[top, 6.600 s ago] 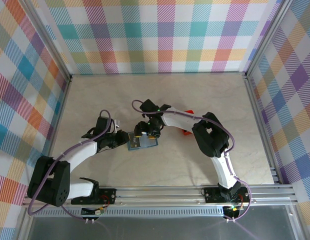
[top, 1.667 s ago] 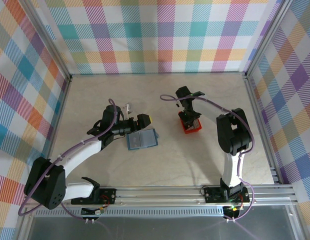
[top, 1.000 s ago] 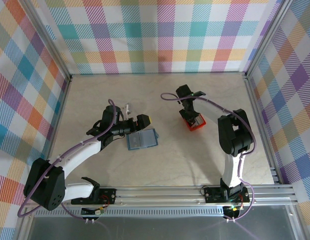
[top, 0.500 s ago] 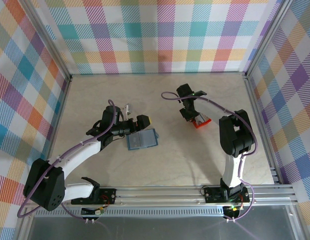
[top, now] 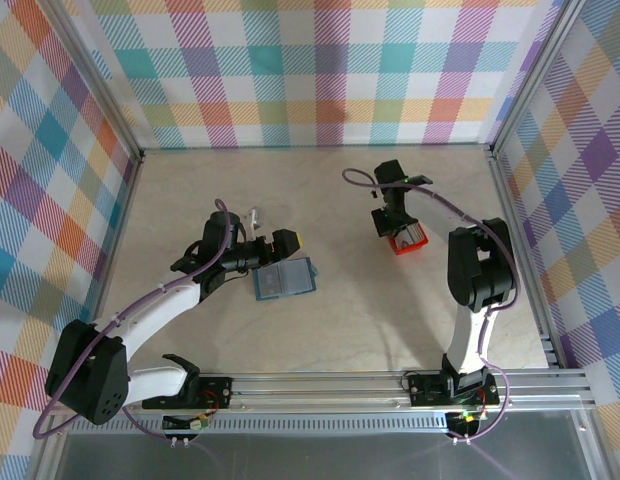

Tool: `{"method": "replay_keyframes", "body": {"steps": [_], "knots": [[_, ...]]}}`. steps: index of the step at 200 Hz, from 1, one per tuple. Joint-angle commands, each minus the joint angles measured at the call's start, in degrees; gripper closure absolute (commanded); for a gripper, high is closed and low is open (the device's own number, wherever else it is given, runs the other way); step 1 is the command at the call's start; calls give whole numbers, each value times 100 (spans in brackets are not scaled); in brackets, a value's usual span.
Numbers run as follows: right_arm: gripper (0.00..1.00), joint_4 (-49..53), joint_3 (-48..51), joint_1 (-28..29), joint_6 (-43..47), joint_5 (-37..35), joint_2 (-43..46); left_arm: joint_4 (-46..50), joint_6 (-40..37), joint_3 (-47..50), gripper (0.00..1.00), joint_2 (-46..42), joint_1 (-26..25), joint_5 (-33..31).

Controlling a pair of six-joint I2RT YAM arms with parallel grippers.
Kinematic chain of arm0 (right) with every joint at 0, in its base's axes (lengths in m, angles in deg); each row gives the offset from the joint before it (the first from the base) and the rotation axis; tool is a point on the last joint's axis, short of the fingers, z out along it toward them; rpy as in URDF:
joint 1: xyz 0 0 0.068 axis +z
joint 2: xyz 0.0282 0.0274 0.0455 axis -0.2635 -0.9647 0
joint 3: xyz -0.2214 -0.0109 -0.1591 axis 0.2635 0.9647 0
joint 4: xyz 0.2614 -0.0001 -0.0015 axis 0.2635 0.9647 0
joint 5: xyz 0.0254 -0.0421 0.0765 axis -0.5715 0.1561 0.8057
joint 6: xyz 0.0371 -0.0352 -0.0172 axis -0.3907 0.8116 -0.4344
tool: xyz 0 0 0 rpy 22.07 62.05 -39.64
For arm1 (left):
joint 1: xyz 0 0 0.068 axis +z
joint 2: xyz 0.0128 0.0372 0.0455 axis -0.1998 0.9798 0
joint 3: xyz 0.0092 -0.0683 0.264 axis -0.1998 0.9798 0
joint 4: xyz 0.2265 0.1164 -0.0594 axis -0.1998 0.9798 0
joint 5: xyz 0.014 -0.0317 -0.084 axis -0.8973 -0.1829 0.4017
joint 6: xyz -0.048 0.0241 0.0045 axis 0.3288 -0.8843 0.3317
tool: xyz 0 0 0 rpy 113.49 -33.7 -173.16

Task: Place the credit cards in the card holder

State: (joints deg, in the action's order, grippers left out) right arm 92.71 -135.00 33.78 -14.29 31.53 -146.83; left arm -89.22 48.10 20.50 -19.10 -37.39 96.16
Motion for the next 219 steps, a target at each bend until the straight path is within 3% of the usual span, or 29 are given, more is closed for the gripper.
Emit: {"method": "replay_keyframes", "body": {"steps": [1, 54, 84, 99, 124, 141, 219], "knots": [[100, 287, -12, -167, -402, 1204, 158, 147, -156, -25, 0, -131, -55, -22], [100, 108, 164, -231, -1175, 2256, 369, 183, -186, -38, 0, -168, -65, -32], [100, 223, 121, -229, -1382, 1719, 370, 169, -188, -60, 0, -186, -65, -15], [92, 393, 35, -211, -1300, 1282, 334, 187, -186, -60, 0, -195, -67, -14], [65, 568, -6, -111, -1088, 693, 358, 196, -195, -23, 0, -243, -68, -39], [52, 579, 33, -10, -993, 425, 378, 221, -197, -1, 0, -260, -67, -59], [37, 704, -267, 340, -708, -750, -187, 352, -256, -78, 0, -297, -70, -94]]}}
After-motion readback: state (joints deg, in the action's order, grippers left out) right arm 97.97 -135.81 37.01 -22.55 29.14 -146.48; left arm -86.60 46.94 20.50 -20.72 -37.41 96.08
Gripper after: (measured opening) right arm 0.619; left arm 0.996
